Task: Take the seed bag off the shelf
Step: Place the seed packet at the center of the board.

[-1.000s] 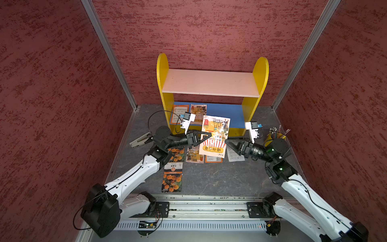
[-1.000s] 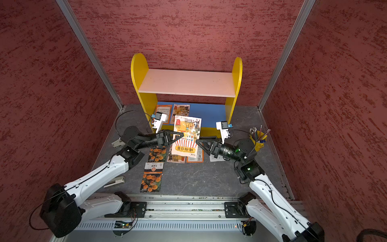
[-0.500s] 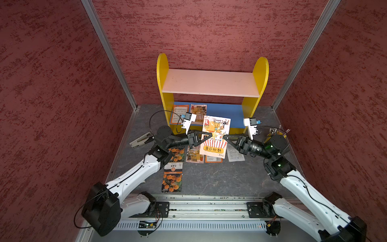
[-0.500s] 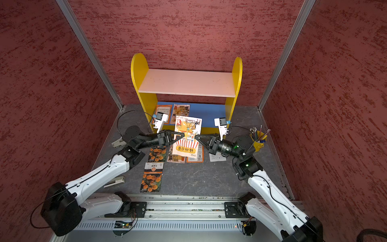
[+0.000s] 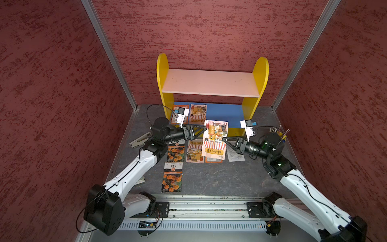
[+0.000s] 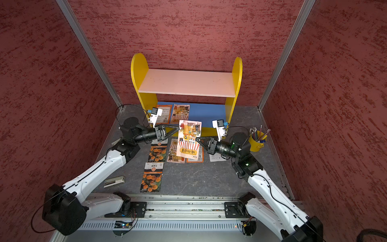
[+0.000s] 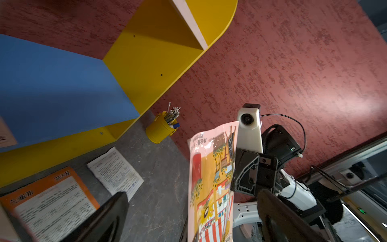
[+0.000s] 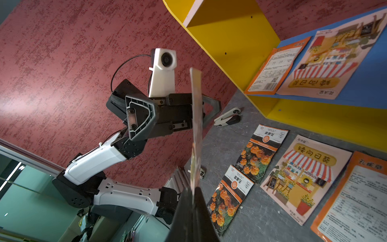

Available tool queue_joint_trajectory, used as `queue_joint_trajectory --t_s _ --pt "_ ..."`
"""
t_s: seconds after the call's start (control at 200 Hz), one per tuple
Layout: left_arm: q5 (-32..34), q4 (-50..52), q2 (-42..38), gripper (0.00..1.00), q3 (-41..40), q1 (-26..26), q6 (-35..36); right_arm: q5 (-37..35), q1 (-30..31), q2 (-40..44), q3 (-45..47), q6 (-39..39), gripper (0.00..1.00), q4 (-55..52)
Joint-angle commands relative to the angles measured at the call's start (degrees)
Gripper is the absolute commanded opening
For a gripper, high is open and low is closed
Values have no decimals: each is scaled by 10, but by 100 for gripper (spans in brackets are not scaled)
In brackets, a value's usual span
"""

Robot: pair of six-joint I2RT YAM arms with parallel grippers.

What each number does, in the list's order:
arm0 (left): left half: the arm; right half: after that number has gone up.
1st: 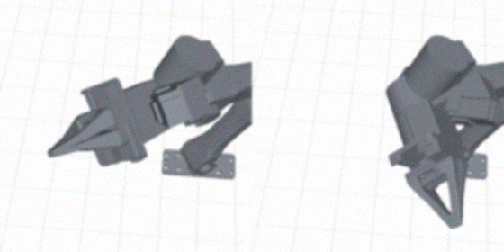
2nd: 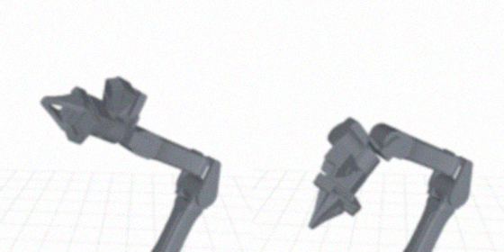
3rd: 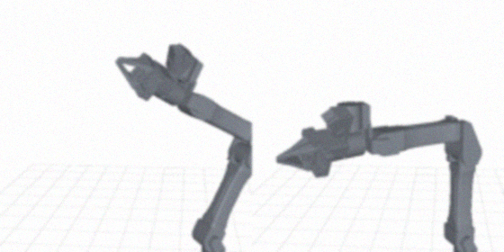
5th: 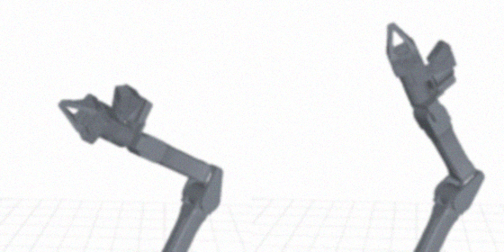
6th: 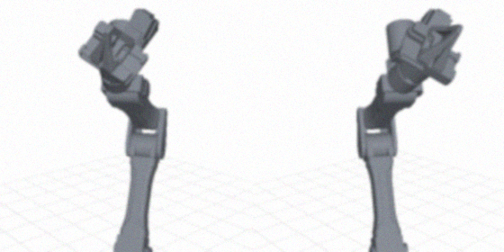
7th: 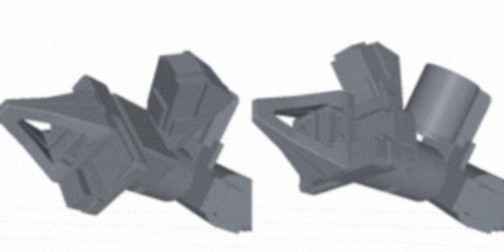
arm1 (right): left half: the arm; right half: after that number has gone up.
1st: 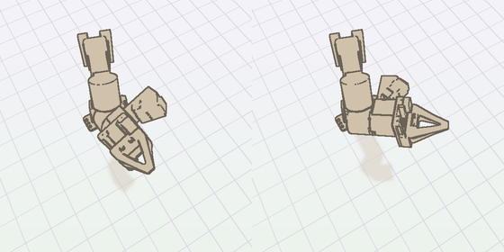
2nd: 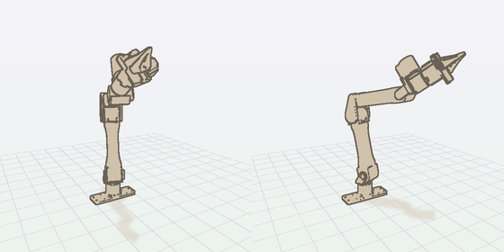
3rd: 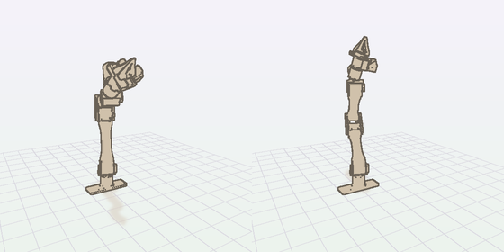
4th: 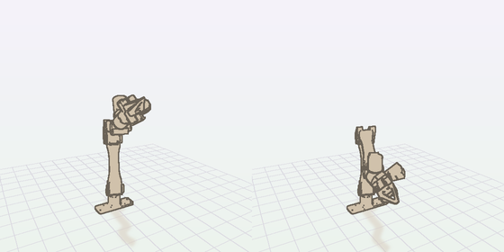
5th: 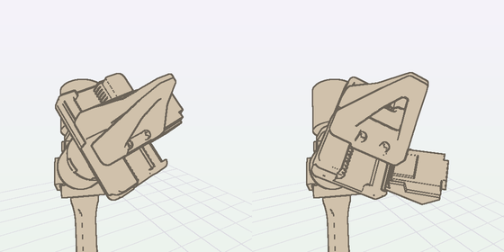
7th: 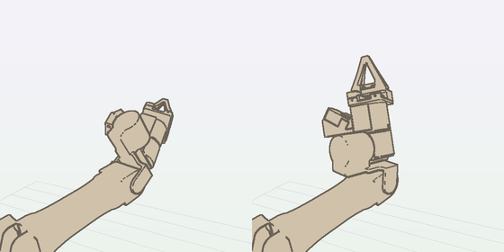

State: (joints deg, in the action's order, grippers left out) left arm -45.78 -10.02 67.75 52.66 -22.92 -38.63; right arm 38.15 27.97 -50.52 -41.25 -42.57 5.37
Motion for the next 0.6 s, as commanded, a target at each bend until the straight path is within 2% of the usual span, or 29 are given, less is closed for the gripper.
queue_joint_trajectory --t_s 0.0,0.08,0.165,0.371,0.591 --pt "67 199 -30 100 47 5 118 -43 26 2 38 1 0 -39" --pt "109 265 -40 100 62 6 155 -70 56 -4 74 -16 0 -20" --pt "144 294 -49 100 62 8 173 -89 86 -23 112 -47 0 21" --pt "177 276 -65 100 22 13 160 -152 174 -108 162 -93 0 116" --pt "195 281 -74 100 -2 17 162 -201 232 -204 192 -135 0 218"
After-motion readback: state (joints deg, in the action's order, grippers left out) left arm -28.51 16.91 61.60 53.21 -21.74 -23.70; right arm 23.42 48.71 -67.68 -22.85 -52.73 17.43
